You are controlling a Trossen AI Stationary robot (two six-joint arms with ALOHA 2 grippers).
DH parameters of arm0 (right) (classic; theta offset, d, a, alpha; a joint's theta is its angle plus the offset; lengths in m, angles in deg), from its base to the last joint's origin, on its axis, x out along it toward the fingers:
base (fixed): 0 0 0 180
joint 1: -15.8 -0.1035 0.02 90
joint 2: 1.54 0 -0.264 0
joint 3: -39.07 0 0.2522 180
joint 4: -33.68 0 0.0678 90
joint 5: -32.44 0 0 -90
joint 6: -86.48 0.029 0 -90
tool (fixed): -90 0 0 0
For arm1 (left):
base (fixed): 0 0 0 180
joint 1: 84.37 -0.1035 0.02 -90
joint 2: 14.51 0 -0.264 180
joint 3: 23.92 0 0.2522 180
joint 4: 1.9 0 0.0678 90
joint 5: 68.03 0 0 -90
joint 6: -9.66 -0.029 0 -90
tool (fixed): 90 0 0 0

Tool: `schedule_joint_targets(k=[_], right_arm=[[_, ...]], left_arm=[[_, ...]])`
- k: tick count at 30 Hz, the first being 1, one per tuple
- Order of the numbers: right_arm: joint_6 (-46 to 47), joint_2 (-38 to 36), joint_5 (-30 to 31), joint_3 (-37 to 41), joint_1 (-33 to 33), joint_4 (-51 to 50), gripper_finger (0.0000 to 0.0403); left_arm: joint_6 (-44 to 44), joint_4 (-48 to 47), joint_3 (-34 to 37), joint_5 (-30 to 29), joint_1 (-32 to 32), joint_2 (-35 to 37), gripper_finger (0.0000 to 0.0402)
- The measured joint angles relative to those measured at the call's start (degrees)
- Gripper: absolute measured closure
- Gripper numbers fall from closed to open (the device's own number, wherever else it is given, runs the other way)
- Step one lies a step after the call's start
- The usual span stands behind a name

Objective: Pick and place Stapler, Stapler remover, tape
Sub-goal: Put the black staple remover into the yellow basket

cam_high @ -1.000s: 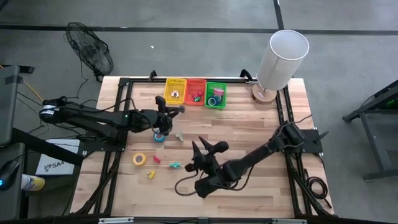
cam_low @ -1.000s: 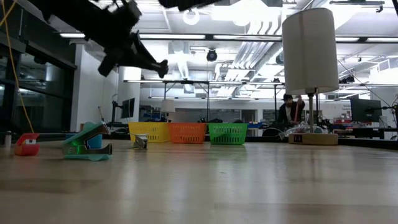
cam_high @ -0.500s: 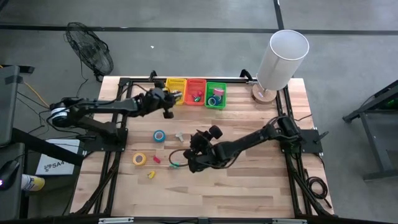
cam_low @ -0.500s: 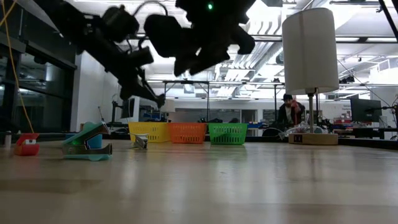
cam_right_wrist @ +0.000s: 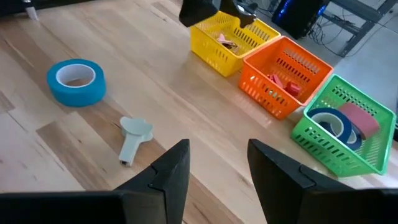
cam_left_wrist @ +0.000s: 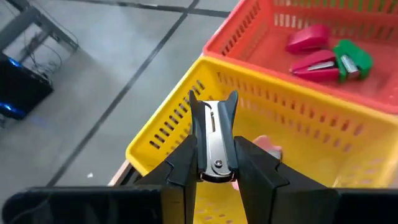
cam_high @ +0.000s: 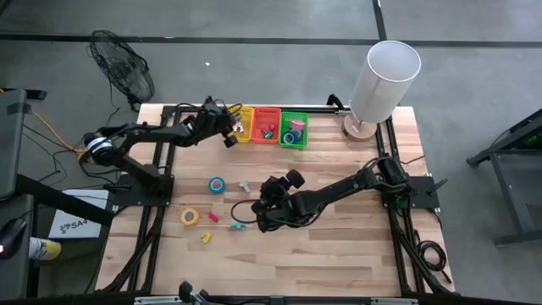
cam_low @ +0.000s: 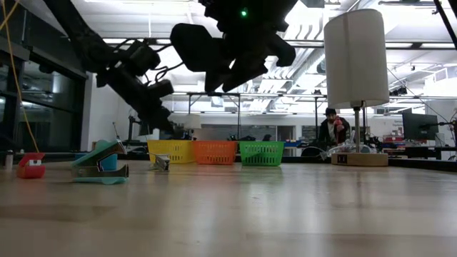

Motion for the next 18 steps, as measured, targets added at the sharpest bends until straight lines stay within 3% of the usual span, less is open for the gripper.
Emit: schedule_joint_targets(k=[7, 18], right_arm=[[3.2, 0.0, -1.3, 0.0, 0.0, -2.9, 0.0249], [3.7, 0.0, -1.8, 0.0, -0.5, -2.9, 0.0249]], left_arm=[[0.4, -0.1, 0.0, 6.1, -1.6, -0.2, 0.0308], [0.9, -0.7, 0.0, 6.4, -1.6, -0.2, 0.0297]])
